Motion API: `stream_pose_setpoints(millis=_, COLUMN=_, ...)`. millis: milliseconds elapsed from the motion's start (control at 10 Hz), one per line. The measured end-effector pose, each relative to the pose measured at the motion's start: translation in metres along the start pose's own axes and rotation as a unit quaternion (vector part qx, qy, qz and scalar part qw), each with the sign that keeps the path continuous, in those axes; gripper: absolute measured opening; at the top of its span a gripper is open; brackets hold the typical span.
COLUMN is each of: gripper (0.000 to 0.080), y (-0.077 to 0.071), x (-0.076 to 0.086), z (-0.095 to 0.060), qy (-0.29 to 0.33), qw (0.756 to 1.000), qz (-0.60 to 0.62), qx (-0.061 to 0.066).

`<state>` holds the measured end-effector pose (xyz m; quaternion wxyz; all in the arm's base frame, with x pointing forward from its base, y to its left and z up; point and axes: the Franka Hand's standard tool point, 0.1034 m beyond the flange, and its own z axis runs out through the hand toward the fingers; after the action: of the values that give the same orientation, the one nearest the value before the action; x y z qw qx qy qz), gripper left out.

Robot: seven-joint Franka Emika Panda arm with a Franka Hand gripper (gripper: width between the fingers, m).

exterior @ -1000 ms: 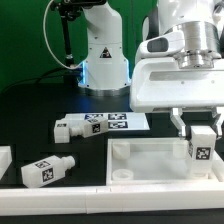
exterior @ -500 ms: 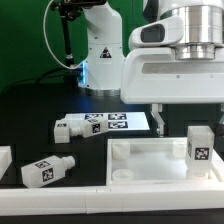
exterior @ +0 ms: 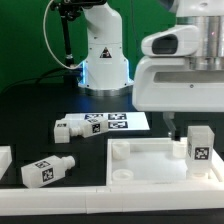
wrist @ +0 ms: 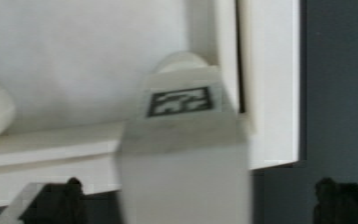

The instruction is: Assemble one leg

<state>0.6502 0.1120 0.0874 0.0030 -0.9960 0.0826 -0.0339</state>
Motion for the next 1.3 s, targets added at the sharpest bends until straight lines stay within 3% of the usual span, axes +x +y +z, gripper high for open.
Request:
stream_pose_setpoints(millis=200, gripper=0.0649, y=0.007, x=0.001, z=0.001, qy=0.0, qw=1.0, qz=0.006, qx=-0.002)
stream_pose_setpoints(millis=300, gripper=0.0524, y=0.006, x=0.001, z=0.001, qy=-0.001, qw=1.0, qz=0.02, qx=-0.002)
stream_pose_setpoints(millis=400, gripper=0.0524, y=0.006, x=0.001, z=0.001, qy=-0.001, qw=0.999, qz=0.032, qx=-0.002)
stream_pose_setpoints(millis=500, gripper=0.0374, y=0.006, x=0.001, z=0.001, qy=0.0, qw=0.997, qz=0.076, qx=-0.002)
stream_pose_setpoints(millis=600, gripper=0.0285, y=0.006, x=0.001, z=0.001, qy=0.0, qw=0.994, qz=0.111, qx=-0.002)
stream_pose_setpoints(millis=900, gripper=0.0285, y=0.009, x=0.002, z=0.002, qy=0.013, qw=0.975, qz=0.221, qx=0.001)
stream_pose_setpoints(millis=1100, gripper=0.0285, y=0.013, x=0.0, z=0.003, qy=0.013, qw=0.922, qz=0.386, qx=0.005)
stream_pose_setpoints(millis=1300, gripper=0.0285, y=0.018, x=-0.002, z=0.004, qy=-0.011, qw=0.841, qz=0.541, qx=0.016)
